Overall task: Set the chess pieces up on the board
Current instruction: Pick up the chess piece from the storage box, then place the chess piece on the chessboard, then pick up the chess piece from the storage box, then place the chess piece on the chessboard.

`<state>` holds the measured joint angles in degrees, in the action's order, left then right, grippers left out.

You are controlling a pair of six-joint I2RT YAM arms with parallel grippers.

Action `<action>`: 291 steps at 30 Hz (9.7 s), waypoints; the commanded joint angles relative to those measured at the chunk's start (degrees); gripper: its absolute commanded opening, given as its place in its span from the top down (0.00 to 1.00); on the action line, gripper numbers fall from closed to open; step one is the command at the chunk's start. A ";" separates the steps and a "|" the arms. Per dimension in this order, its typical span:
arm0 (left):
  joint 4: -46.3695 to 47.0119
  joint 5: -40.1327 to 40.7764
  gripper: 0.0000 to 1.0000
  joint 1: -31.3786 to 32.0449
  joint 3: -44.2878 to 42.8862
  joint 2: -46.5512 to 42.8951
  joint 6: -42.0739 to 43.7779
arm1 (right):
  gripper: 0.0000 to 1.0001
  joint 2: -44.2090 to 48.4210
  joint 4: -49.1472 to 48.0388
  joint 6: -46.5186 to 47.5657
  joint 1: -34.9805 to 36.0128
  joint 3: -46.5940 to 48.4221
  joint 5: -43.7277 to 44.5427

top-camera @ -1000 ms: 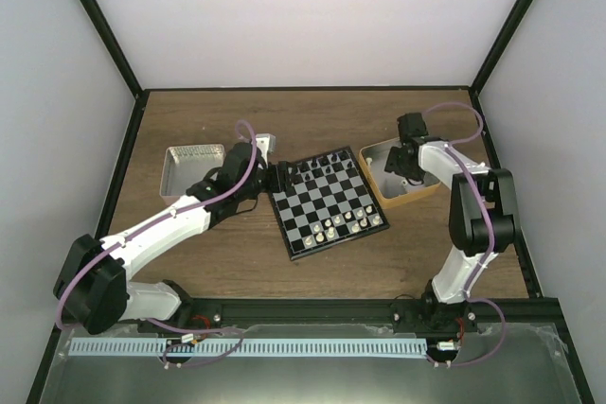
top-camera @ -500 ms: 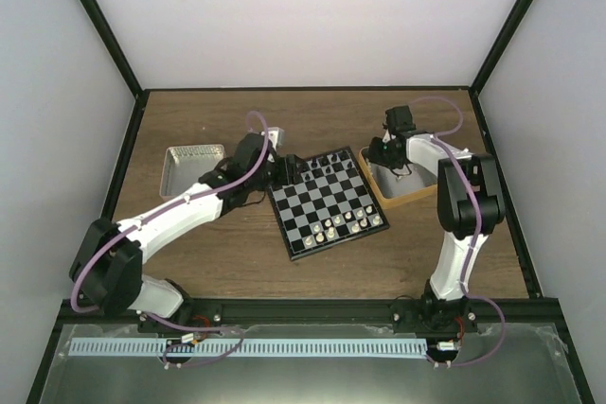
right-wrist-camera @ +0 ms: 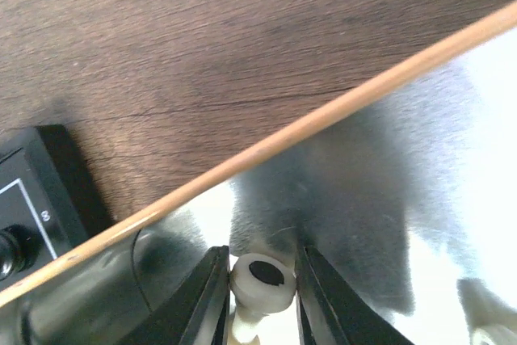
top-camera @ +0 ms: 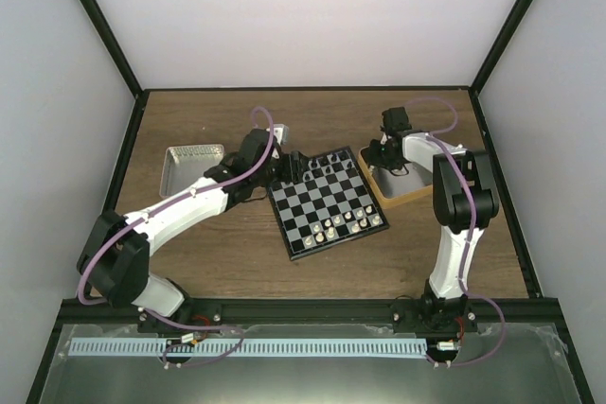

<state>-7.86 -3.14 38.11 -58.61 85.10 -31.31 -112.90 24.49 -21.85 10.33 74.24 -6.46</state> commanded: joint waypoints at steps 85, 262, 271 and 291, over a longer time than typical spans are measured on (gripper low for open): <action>19.26 -9.06 0.60 7.02 11.69 -5.51 -0.97 | 0.88 33.48 -27.27 -64.62 18.50 -25.73 -29.33; -5.64 -4.21 0.47 -7.34 -3.42 -8.56 2.49 | 0.83 31.61 -24.90 -8.73 2.59 -21.18 -22.81; 6.46 -24.05 0.32 -7.35 -0.56 -11.61 -4.19 | 0.83 32.34 -42.76 -12.41 6.44 -25.02 -45.99; 20.44 -38.85 0.38 -7.17 1.68 -7.19 -25.88 | 0.83 33.25 -47.12 -0.57 13.03 -20.29 -55.50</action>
<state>10.61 -40.53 30.81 -57.28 77.49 -54.72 -81.08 -23.46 -28.64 22.65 49.91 -60.64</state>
